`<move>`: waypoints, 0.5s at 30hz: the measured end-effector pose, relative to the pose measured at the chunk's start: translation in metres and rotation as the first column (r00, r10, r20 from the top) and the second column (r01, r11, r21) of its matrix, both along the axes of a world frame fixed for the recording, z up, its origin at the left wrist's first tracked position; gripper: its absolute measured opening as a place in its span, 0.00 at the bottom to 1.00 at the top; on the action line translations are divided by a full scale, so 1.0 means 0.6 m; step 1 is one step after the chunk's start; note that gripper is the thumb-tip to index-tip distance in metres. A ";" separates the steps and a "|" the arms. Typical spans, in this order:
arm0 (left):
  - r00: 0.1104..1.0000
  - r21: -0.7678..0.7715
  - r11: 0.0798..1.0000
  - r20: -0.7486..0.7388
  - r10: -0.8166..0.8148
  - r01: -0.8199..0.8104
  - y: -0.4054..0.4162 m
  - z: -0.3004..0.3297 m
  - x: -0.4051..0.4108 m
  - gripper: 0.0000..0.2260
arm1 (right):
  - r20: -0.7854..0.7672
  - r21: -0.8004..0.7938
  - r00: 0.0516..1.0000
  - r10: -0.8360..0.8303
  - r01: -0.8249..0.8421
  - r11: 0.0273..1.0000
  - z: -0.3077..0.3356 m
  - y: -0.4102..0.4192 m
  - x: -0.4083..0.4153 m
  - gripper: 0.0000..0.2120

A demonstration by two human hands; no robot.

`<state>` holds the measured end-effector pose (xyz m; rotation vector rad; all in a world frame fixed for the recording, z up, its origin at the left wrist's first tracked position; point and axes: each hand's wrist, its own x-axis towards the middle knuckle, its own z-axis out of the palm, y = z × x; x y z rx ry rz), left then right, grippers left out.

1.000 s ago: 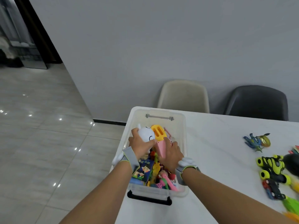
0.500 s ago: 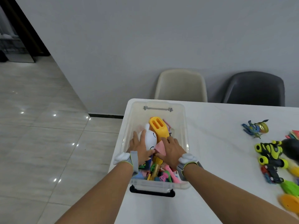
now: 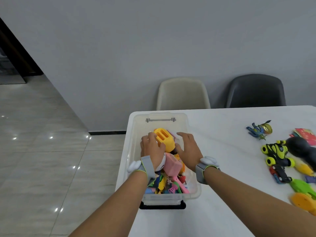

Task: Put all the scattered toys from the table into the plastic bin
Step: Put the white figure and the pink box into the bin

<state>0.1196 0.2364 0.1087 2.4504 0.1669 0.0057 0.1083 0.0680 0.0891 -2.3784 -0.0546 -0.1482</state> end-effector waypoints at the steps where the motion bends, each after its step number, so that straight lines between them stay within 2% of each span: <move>1: 1.000 -0.059 0.998 0.026 0.017 -0.016 -0.019 0.011 0.006 0.14 | 0.011 0.043 0.999 -0.038 0.038 0.998 0.009 -0.019 -0.002 0.20; 3: 0.997 -0.157 0.987 0.076 0.025 -0.013 -0.038 0.024 0.014 0.12 | 0.017 0.096 0.998 -0.059 0.057 0.994 0.024 -0.035 0.001 0.20; 7: 0.989 -0.269 0.958 0.134 -0.069 0.103 -0.122 0.045 0.020 0.10 | 0.021 0.194 0.989 -0.148 0.141 0.971 0.052 -0.095 -0.005 0.19; 11: 0.977 -0.308 0.930 0.131 -0.170 0.203 -0.235 0.060 0.013 0.08 | 0.033 0.274 0.971 -0.235 0.217 0.937 0.070 -0.181 -0.013 0.19; 15: 0.962 -0.307 0.913 0.127 -0.242 0.270 -0.325 0.058 0.005 0.11 | -0.026 0.320 0.958 -0.286 0.279 0.905 0.074 -0.257 -0.034 0.22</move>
